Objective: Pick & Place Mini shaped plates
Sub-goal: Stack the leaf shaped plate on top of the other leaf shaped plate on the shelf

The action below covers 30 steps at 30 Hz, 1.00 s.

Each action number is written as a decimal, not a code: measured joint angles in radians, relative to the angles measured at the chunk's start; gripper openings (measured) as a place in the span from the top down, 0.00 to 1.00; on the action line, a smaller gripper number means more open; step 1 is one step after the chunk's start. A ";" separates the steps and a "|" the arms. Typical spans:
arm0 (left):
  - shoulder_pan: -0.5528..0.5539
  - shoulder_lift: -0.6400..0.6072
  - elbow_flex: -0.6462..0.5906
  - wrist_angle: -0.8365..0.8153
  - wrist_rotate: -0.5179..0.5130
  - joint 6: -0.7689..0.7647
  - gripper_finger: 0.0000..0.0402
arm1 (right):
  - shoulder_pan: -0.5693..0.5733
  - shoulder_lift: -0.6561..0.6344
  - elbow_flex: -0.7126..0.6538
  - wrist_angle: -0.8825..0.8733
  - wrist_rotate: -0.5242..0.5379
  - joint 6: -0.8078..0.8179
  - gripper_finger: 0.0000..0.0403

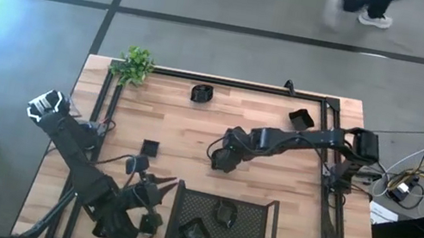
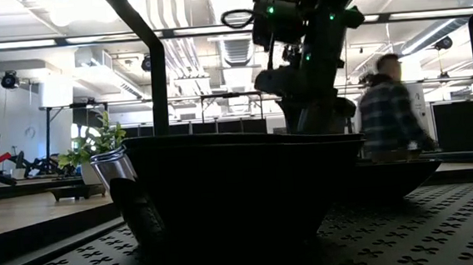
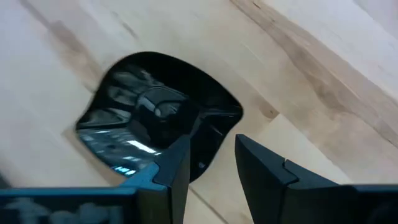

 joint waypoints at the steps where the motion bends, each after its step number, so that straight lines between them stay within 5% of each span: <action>1: 0.000 0.001 -0.002 -0.001 -0.018 0.004 0.87 | -0.003 0.005 0.000 -0.001 0.001 0.007 0.70; 21: 0.001 0.001 -0.006 -0.001 -0.051 0.005 0.87 | -0.011 0.078 -0.004 0.048 0.002 0.020 0.71; 30: 0.001 0.001 -0.007 -0.001 -0.050 0.000 0.87 | -0.011 0.076 -0.007 0.060 -0.023 -0.004 0.80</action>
